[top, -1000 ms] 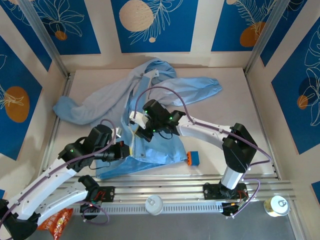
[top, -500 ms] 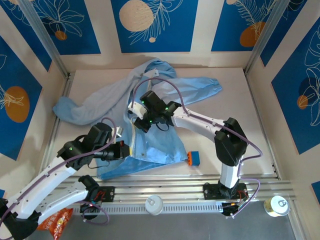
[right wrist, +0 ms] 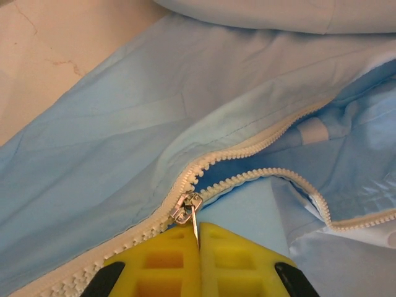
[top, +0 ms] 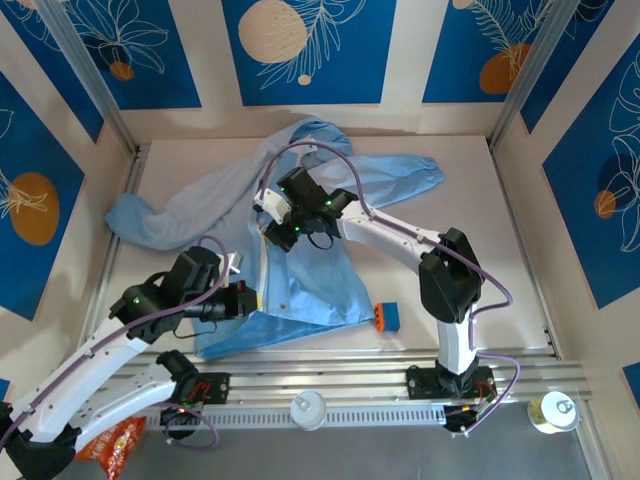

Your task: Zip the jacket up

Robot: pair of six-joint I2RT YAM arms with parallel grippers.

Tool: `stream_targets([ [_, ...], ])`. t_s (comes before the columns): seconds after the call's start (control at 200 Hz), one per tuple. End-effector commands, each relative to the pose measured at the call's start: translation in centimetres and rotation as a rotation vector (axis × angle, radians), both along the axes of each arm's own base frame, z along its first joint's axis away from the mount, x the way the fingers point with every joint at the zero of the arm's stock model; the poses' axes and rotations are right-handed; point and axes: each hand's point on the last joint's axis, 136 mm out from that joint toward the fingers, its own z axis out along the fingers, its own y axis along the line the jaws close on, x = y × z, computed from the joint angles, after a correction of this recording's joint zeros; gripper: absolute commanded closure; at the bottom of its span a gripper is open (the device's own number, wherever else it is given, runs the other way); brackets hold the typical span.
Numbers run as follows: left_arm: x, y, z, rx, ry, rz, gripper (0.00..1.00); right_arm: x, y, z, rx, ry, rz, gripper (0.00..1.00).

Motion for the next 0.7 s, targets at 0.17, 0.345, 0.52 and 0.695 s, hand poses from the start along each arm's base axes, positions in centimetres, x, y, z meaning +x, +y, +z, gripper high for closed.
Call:
stream_targets([
  [0.17,-2.7,0.8,-1.0,0.022,0.083,-0.064,1.0,7.1,-1.1,3.3,0.051,-0.131,-0.148,1.0],
  [0.345,-2.9,1.2,-1.3,0.039,0.086,-0.061,1.0,9.2,-1.2,3.6,0.057,-0.149,-0.182,1.0],
  [0.52,-3.2,2.0,-1.2,0.075,0.079,-0.052,1.0,10.8,-1.3,3.8,0.052,-0.166,-0.194,1.0],
  [0.695,-3.3,2.3,-1.5,0.083,0.083,-0.043,1.0,12.4,-1.6,4.0,0.045,-0.176,-0.207,1.0],
])
